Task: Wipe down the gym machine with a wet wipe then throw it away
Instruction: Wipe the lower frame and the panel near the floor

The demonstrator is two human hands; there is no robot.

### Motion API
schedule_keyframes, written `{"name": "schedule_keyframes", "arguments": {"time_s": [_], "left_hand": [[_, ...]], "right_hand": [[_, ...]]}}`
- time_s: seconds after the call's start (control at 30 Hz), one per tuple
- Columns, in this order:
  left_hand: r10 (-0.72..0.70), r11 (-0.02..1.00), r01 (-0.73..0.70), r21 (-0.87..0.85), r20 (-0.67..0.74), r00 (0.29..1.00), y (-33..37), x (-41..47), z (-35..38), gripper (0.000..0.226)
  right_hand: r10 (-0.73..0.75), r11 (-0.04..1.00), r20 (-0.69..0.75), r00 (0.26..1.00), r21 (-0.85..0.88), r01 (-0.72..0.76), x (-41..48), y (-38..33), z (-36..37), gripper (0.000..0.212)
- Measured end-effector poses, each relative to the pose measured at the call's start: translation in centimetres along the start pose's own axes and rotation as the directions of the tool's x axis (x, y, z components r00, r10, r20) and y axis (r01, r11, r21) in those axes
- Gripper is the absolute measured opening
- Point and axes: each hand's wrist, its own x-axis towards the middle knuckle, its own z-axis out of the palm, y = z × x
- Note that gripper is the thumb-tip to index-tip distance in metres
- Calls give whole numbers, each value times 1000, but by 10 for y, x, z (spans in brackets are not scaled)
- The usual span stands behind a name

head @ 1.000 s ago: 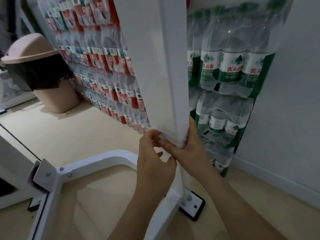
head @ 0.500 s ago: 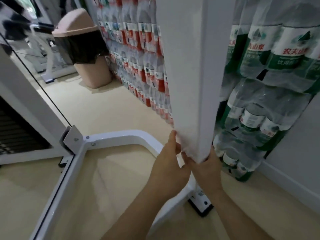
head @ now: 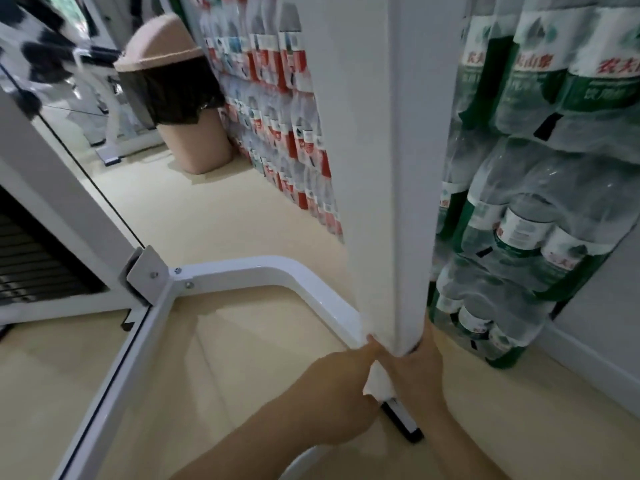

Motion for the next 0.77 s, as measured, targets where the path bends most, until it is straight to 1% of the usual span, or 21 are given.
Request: {"name": "schedule_keyframes", "arguments": {"time_s": [0.03, 0.07, 0.1, 0.13, 0.17, 0.2, 0.23, 0.27, 0.3, 0.33, 0.37, 0.4, 0.43, 0.5, 0.57, 0.6, 0.67, 0.73, 0.77], "left_hand": [[-1, 1000, 1, 16, 22, 1000, -1, 2, 3, 61], [8, 999, -9, 32, 32, 999, -2, 3, 6, 59], [20, 998, -22, 51, 37, 999, -3, 5, 10, 58], [29, 998, -31, 63, 33, 999, -5, 7, 12, 56], [42, 998, -42, 35, 2, 999, -6, 11, 13, 54], [58, 997, -62, -45, -77, 995, -6, 16, 13, 49], [31, 980, -66, -186, -186, 982, -7, 22, 13, 45], [-44, 938, -55, -341, -277, 960, -9, 29, 13, 41], [-129, 873, -48, -485, -325, 937, -13, 36, 14, 35], [-189, 810, -43, -584, -330, 925, -13, 42, 15, 30], [-226, 778, -20, -628, -309, 924, -16, 46, 17, 28], [-240, 775, 26, -631, -255, 937, -19, 48, 20, 28], [-251, 788, 104, -607, -163, 954, -23, 50, 26, 30], [-285, 804, 265, -532, 47, 957, -32, 57, 44, 35], [-302, 765, 354, -538, 186, 935, -36, 65, 65, 40], [-307, 728, 372, -576, 211, 928, -35, 69, 74, 41], [-348, 650, 383, -656, 191, 918, -33, 73, 91, 40], [-394, 572, 371, -731, 151, 907, -29, 71, 103, 44], [-401, 559, 362, -746, 139, 906, -28, 68, 105, 49]], "right_hand": [[111, 992, 88, 990, -63, -106, 0, 16, 0, 65], [175, 981, 148, 973, -108, -160, 1, 29, 0, 65], [190, 979, 154, 970, -104, -175, -1, 38, 1, 67], [156, 987, 112, 981, -44, -152, -3, 37, 2, 63], [92, 995, 38, 995, 27, -93, -7, 27, 2, 56], [2, 997, -45, 999, 77, 2, -9, 9, 2, 54], [-101, 989, -107, 989, 100, 112, -9, -9, 1, 56], [-195, 970, -135, 971, 120, 212, -8, -26, -2, 62], [-262, 950, -135, 955, 135, 280, -6, -37, -3, 71], [-293, 943, -116, 949, 129, 307, -4, -39, -4, 80], [-287, 949, -92, 954, 111, 296, -2, -35, -4, 88], [-242, 964, -74, 968, 93, 248, -1, -25, -3, 93], [-174, 982, -59, 983, 67, 178, 0, -10, -1, 96], [-6, 1000, 2, 1000, -1, 6, 2, 25, 1, 93], [143, 990, 97, 985, -35, -140, 5, 56, 2, 86], [187, 982, 131, 974, -33, -184, 8, 68, 2, 81], [209, 978, 155, 966, -33, -207, 10, 82, 3, 72], [179, 984, 107, 978, 0, -180, 6, 78, 5, 58], [157, 987, 83, 984, 33, -160, 3, 70, 6, 53]]}}
